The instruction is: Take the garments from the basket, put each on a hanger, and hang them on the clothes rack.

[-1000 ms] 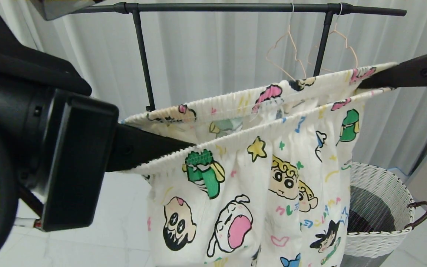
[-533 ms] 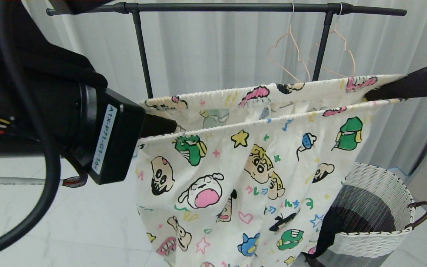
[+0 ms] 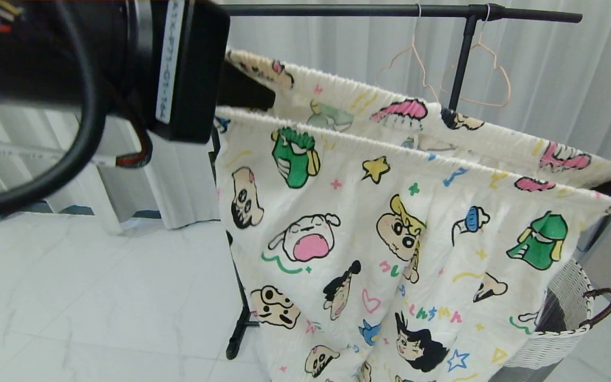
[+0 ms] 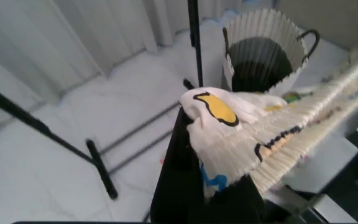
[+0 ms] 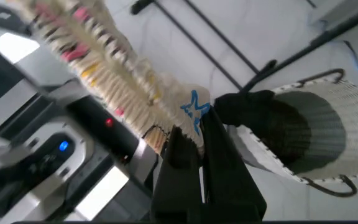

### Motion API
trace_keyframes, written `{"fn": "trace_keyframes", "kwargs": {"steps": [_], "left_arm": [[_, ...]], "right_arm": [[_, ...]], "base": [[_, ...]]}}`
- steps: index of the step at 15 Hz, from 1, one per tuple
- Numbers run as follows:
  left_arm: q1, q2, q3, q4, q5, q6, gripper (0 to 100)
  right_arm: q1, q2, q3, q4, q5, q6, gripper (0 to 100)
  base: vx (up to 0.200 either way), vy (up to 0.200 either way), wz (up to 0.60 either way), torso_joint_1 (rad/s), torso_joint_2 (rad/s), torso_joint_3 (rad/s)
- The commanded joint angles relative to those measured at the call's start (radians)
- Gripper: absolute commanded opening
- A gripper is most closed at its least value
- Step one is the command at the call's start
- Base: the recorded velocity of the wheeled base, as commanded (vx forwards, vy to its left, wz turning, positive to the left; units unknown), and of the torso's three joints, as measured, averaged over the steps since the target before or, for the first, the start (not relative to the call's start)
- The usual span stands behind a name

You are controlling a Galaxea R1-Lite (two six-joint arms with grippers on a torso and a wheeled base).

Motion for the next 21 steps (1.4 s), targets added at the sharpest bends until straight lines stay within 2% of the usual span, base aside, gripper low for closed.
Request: {"fn": "trace_keyframes", "kwargs": {"steps": [1,3,5,6,8,9,11,14,16,18,19,21], "left_arm": [[0.042,0.109,-0.101,-0.002,-0.039,0.086,0],[0.075,0.117,-0.101,-0.002,-0.113,0.135,0],[0.081,0.113,-0.101,0.0,-0.122,0.132,0],[0.081,0.1,-0.101,0.025,-0.12,0.131,0],[0.078,0.063,-0.101,0.155,-0.12,0.128,0],[0.065,0.026,-0.101,0.279,-0.123,0.098,0],[-0.006,-0.015,-0.101,0.448,-0.125,0.008,0],[-0.175,-0.048,-0.101,0.63,-0.126,-0.129,0],[-0.204,-0.048,-0.101,0.64,-0.122,-0.19,0],[-0.184,-0.028,-0.101,0.638,-0.07,-0.198,0],[-0.164,-0.015,-0.101,0.638,-0.037,-0.198,0],[-0.097,0.04,-0.101,0.62,0.041,-0.198,0]], "right_arm": [[0.099,-0.041,0.001,0.019,0.007,0.021,0],[0.15,-0.024,0.001,0.015,0.003,0.043,0],[0.148,-0.005,0.001,-0.005,-0.008,0.043,0],[0.119,0.008,0.001,-0.047,-0.029,0.04,0],[0.062,0.059,0.001,-0.077,-0.029,0.037,0],[0.032,0.117,0.001,-0.077,-0.028,0.037,0],[0.018,0.219,0.001,-0.073,-0.028,0.029,0],[0.018,0.304,0.001,-0.031,-0.028,0.004,0],[0.018,0.307,0.001,-0.011,-0.028,0.003,0],[0.02,0.304,0.001,-0.01,-0.031,0.004,0],[0.02,0.301,0.001,-0.01,-0.031,0.008,100],[-0.003,0.3,0.001,-0.011,-0.031,0.018,100]], "base": [[0.0,0.0,0.0,0.0,0.0,0.0],[0.0,0.0,0.0,0.0,0.0,0.0],[0.0,0.0,0.0,0.0,0.0,0.0],[0.0,0.0,0.0,0.0,0.0,0.0],[0.0,0.0,0.0,0.0,0.0,0.0],[0.0,0.0,0.0,0.0,0.0,0.0],[0.0,0.0,0.0,0.0,0.0,0.0],[0.0,0.0,0.0,0.0,0.0,0.0],[0.0,0.0,0.0,0.0,0.0,0.0],[0.0,0.0,0.0,0.0,0.0,0.0],[0.0,0.0,0.0,0.0,0.0,0.0],[0.0,0.0,0.0,0.0,0.0,0.0]]}}
